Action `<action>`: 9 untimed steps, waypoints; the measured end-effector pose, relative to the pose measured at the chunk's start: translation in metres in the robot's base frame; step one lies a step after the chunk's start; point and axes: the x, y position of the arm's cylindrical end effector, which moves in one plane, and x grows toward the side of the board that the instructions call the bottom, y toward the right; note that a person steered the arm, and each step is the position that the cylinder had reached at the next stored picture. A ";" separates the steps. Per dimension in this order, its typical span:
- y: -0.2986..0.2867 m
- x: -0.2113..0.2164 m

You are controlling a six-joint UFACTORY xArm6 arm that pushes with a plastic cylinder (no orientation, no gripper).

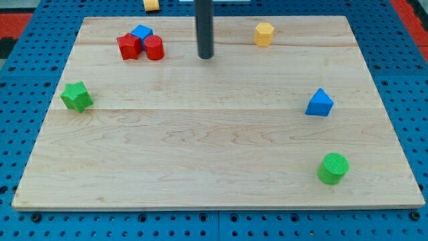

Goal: Push the blue triangle left and top

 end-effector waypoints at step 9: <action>0.157 0.120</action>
